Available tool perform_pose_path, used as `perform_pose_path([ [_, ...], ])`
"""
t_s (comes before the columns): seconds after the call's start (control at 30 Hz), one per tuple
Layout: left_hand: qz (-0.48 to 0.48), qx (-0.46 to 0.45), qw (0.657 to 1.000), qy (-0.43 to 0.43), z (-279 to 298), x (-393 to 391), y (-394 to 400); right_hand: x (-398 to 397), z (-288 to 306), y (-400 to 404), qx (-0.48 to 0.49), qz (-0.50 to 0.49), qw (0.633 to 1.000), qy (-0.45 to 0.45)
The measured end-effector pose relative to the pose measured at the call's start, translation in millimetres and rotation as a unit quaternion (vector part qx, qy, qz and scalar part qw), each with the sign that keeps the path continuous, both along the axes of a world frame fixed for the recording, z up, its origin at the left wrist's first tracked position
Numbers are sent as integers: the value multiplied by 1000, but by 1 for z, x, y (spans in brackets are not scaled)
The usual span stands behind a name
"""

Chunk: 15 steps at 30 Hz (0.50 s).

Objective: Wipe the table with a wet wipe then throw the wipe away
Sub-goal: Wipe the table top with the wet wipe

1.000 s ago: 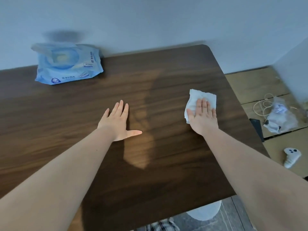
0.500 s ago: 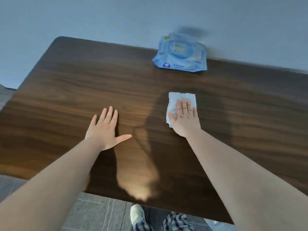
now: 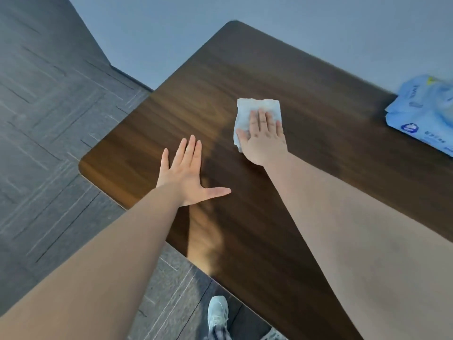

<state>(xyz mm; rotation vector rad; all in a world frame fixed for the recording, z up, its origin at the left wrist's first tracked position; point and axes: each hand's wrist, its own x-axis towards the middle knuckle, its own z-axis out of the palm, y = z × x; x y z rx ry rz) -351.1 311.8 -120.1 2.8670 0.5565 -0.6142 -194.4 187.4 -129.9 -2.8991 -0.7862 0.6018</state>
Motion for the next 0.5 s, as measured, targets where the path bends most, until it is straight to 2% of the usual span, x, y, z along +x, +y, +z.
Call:
perform_pose_path([
  [0.17, 6, -15, 999, -32, -1, -1, 2, 6, -4, 87, 11, 78, 997, -4],
  [0.27, 13, -17, 1000, -20, -2, 0, 3, 4, -7, 118, 26, 129, 991, -18],
  [0.5, 11, -23, 999, -24, -9, 1, 6, 4, -9, 119, 33, 184, 982, -42],
])
